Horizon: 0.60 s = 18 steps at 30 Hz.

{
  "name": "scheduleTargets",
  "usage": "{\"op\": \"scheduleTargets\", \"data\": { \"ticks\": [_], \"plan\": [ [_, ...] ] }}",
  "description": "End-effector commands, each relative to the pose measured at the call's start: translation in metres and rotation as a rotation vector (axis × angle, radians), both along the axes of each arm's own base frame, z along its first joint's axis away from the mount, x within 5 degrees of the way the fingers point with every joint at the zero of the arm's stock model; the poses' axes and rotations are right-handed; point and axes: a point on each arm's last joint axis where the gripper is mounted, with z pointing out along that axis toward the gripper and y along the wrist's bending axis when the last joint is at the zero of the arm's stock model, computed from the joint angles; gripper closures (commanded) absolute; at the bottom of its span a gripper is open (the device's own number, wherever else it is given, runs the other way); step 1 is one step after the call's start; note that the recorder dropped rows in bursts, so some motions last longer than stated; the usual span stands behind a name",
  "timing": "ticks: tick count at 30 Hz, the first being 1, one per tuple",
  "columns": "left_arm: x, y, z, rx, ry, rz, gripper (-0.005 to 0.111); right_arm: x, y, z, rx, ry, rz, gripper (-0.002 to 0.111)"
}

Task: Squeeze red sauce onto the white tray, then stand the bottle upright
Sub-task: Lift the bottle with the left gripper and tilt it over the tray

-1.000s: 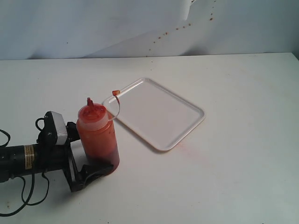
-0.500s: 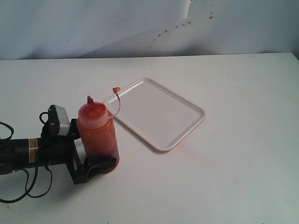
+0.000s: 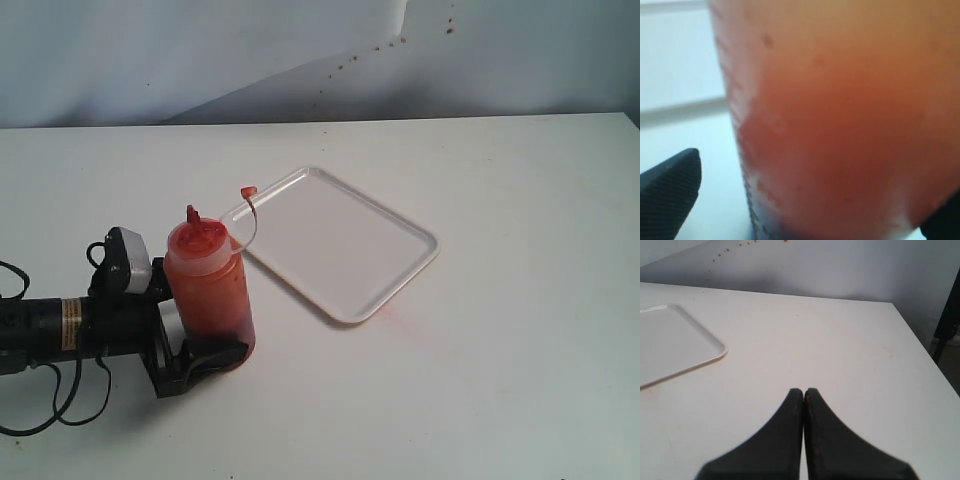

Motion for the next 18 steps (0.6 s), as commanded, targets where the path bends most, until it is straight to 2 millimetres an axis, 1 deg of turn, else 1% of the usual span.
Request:
{"op": "scheduleTargets", "data": {
  "ticks": [1,8,10,12,14,18],
  "plan": [
    [0.001,-0.001,0.0,0.0,-0.011,-0.011,0.002,0.0,0.0,-0.001,0.006,-0.004,0.0,0.108],
    [0.001,-0.002,0.0,-0.002,-0.005,-0.01,0.002,0.0,0.0,-0.001,0.006,-0.004,0.0,0.108],
    [0.0,-0.006,0.0,0.002,-0.004,-0.024,0.002,0.0,0.0,-0.001,0.006,-0.004,0.0,0.108],
    [-0.003,-0.016,0.0,0.005,-0.008,-0.054,0.002,0.0,0.0,-0.001,0.006,-0.004,0.0,0.108],
    [-0.002,-0.019,0.0,0.0,-0.014,-0.034,0.002,0.0,0.0,-0.001,0.006,-0.004,0.0,0.108],
    [0.001,-0.017,-0.002,0.016,0.017,0.024,0.002,0.0,0.0,-0.001,0.006,-0.004,0.0,0.108]
  ]
}}
